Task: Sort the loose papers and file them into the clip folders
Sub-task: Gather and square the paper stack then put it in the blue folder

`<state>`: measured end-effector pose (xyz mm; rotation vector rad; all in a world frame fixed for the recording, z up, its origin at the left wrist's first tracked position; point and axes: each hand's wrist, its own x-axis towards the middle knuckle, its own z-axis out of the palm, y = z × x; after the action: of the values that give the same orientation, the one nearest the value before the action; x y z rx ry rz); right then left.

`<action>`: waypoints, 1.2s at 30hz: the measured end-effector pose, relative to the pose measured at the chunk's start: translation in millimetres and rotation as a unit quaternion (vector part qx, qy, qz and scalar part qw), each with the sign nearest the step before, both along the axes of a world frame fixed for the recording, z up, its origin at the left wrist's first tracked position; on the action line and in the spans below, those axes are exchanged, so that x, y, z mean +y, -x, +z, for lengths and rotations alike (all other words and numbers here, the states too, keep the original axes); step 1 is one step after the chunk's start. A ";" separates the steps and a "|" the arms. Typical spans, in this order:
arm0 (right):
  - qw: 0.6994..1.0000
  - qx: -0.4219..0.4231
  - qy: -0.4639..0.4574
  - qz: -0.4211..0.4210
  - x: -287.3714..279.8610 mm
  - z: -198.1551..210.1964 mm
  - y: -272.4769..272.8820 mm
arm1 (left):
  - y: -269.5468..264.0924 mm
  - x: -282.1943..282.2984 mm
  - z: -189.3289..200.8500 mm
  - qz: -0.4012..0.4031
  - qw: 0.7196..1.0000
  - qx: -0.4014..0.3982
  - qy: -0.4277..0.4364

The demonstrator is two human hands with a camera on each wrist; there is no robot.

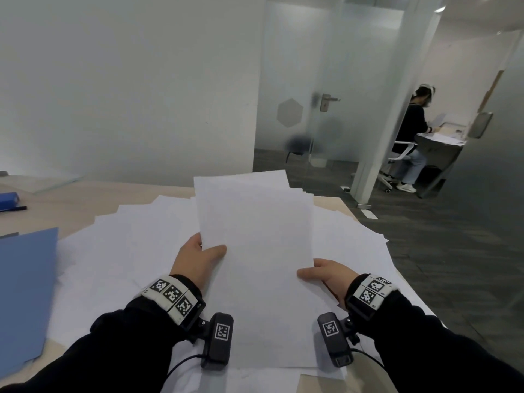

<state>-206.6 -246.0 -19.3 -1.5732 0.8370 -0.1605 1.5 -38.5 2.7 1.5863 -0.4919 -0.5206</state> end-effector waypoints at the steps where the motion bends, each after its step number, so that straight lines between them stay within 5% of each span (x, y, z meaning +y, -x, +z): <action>1: 1.000 0.007 -0.004 0.005 4.7 2.9 1.1 | -3.1 1.8 -3.4 0.002 1.000 0.013 -0.010; 7: 0.986 0.135 0.099 0.027 23.0 -2.7 -12.3 | -3.5 18.7 -37.5 0.039 0.987 0.013 -0.155; 12: 0.952 0.233 0.194 0.037 35.6 10.0 -28.3 | -1.2 44.2 -36.3 0.108 0.984 0.006 -0.142; 30: 0.974 0.154 0.151 0.065 81.4 -0.6 -69.6 | -10.6 77.2 -37.6 0.054 0.991 0.055 -0.109; 36: 0.995 0.028 0.082 -0.052 58.2 4.4 -44.6 | -19.4 91.1 -40.7 0.085 0.987 0.062 -0.123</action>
<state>-162.0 -187.8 -14.8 -1.6933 0.9712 -0.2668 20.9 52.6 -38.0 1.7992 -0.1999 -0.5621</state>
